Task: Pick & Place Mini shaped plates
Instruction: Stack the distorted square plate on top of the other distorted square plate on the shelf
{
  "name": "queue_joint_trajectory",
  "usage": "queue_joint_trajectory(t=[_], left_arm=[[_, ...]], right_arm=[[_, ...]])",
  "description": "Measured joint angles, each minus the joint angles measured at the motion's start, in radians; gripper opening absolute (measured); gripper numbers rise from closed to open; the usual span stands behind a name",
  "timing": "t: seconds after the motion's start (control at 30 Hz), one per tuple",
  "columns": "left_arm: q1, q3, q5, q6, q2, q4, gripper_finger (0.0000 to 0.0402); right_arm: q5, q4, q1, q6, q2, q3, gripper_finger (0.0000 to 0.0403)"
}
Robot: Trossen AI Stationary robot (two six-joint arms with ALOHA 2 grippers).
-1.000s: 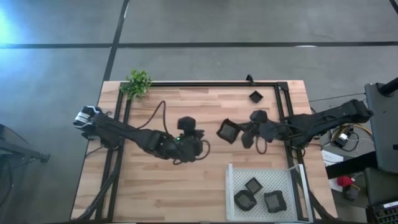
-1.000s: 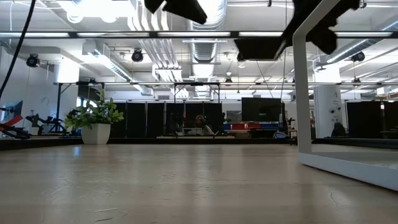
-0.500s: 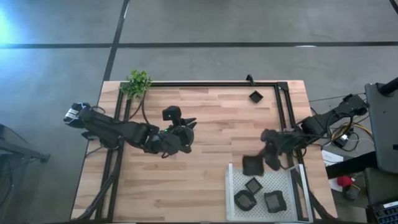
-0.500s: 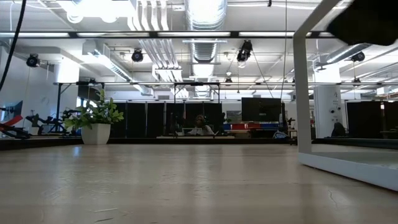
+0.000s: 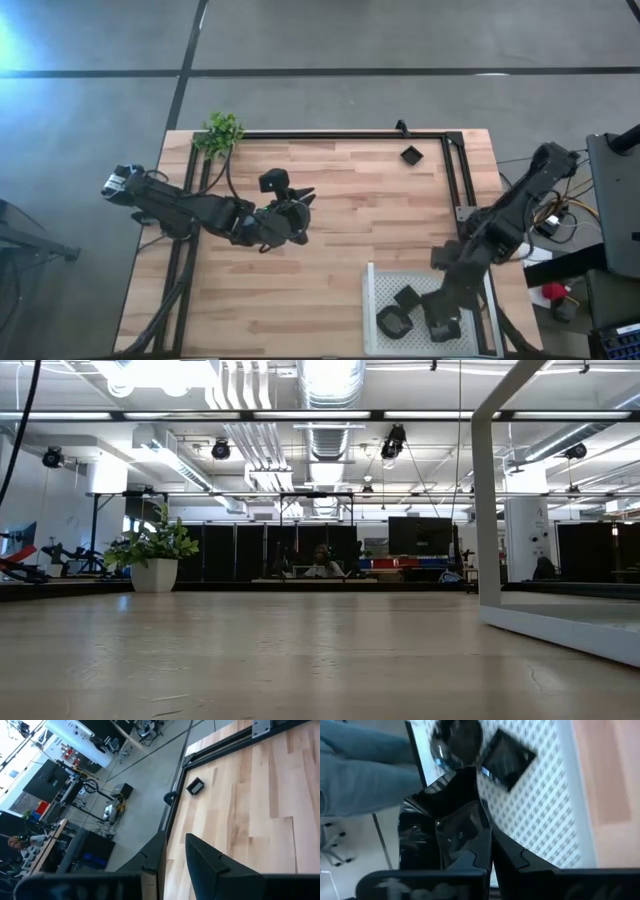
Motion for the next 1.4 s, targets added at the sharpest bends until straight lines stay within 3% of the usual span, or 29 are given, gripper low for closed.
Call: queue_joint_trajectory(t=[0.37, 0.63, 0.97, 1.4], left_arm=[[0.0, 0.0, 0.001, -0.009, 0.001, 0.0, 0.0073], [0.001, 0.0, 0.002, -0.006, 0.001, 0.001, 0.0073], [0.001, 0.0, 0.002, -0.005, 0.002, 0.001, 0.0073], [0.001, 0.0, 0.002, -0.005, 0.002, 0.001, 0.0073]], right_arm=[[0.004, 0.009, 0.151, 0.228, 0.199, 0.0, 0.0008], [0.004, 0.107, 0.167, 0.214, 0.284, 0.0, 0.0008], [-0.01, 0.11, 0.167, 0.178, 0.317, 0.0, 0.0009], [-0.026, 0.11, 0.166, 0.178, 0.298, 0.002, 0.0088]])
